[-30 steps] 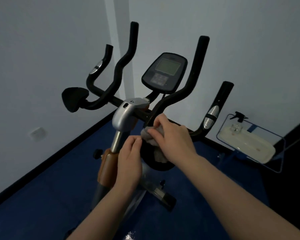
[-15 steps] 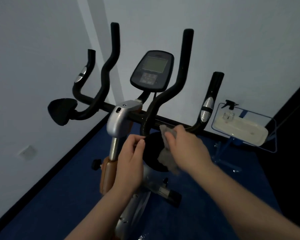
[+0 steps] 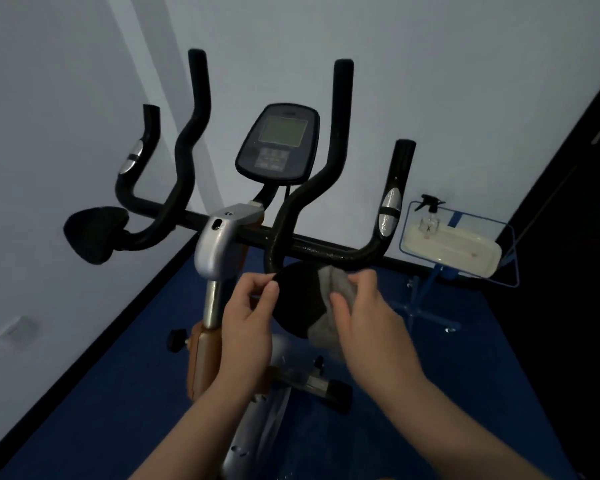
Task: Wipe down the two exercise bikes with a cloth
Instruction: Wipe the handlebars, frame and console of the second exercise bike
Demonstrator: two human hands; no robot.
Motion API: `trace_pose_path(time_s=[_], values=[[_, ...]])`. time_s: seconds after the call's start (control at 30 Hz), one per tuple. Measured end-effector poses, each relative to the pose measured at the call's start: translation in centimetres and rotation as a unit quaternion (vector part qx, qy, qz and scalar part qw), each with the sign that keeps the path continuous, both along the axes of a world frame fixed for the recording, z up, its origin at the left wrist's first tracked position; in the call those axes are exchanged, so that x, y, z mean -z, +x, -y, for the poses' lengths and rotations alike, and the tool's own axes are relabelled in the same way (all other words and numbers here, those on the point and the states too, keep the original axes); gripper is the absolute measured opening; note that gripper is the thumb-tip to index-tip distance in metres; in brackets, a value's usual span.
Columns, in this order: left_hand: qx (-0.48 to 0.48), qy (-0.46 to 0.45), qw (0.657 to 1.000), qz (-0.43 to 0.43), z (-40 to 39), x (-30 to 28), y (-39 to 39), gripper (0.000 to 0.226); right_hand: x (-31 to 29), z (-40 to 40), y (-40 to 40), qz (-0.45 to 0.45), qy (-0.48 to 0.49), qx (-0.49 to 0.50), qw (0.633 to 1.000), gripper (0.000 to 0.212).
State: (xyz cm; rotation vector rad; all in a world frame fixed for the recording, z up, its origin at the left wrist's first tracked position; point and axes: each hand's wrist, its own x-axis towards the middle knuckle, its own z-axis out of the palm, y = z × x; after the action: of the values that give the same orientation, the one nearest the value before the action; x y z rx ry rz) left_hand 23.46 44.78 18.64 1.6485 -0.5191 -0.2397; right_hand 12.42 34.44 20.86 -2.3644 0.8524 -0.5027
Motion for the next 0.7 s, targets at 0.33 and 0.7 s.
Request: trace_pose_path(time_s=[0.33,0.7], values=[[-0.034,-0.046,0.992,-0.110,0.1,-0.4,-0.4,0.017,0.6,0.4,1.9,0.028,-0.258,-0.148,0.954,0.015],[-0.206,-0.049,0.977,-0.014,2.9,-0.5,-2.2,0.022,-2.9,9.2,0.3,0.118,-0.142,-0.225,0.957,0.022]])
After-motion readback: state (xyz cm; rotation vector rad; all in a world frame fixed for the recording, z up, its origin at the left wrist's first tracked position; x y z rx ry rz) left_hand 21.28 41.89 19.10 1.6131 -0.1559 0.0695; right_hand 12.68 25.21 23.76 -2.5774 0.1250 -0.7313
